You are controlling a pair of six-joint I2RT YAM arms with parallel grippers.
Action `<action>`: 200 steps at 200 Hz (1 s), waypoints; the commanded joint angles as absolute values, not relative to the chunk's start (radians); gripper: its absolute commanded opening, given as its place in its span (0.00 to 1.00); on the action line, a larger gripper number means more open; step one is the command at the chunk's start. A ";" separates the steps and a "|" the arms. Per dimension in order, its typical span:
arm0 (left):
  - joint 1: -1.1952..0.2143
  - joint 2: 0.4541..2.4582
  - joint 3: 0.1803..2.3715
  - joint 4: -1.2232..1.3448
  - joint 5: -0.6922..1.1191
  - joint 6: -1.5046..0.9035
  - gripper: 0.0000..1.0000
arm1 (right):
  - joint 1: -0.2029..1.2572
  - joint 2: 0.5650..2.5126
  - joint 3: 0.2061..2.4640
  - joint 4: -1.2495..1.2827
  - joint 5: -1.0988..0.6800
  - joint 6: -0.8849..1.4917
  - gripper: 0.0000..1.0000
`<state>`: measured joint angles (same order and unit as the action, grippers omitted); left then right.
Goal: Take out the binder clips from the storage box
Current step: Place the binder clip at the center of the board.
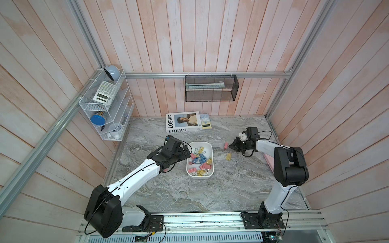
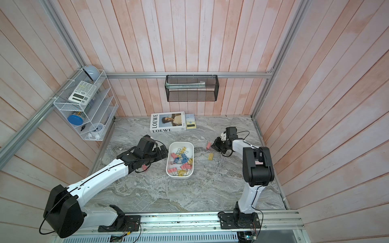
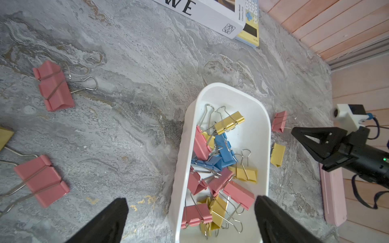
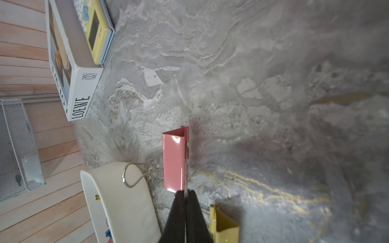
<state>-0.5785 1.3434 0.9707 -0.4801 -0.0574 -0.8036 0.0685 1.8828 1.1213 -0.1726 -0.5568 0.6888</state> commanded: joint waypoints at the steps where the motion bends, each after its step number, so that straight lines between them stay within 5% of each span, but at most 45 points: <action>1: -0.604 1.378 1.019 -0.525 -0.077 -0.779 1.00 | 0.049 1.919 1.161 -0.107 -0.602 0.730 0.03; 25: -0.639 1.414 1.060 -0.551 -0.090 -0.749 1.00 | 0.046 1.922 1.177 -0.171 -0.570 0.693 0.33; 82: -0.703 1.513 1.154 -0.573 -0.091 -0.659 1.00 | 0.043 1.767 1.191 -0.406 -0.342 0.566 0.64; 118: -0.744 1.621 1.249 -0.603 -0.081 -0.567 0.69 | 0.043 1.616 1.126 -0.473 -0.271 0.531 0.90; 144: -0.768 1.706 1.307 -0.618 -0.076 -0.503 0.49 | 0.046 1.514 1.066 -0.500 -0.264 0.520 0.92; 200: -0.795 1.829 1.380 -0.652 -0.029 -0.377 0.47 | 0.046 1.365 0.983 -0.557 -0.275 0.506 0.94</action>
<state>-0.7902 1.7943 1.3415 -0.6182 -0.0597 -0.4606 0.0479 1.4181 1.0050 -0.4999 -0.2878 0.5274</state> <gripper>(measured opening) 0.469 0.935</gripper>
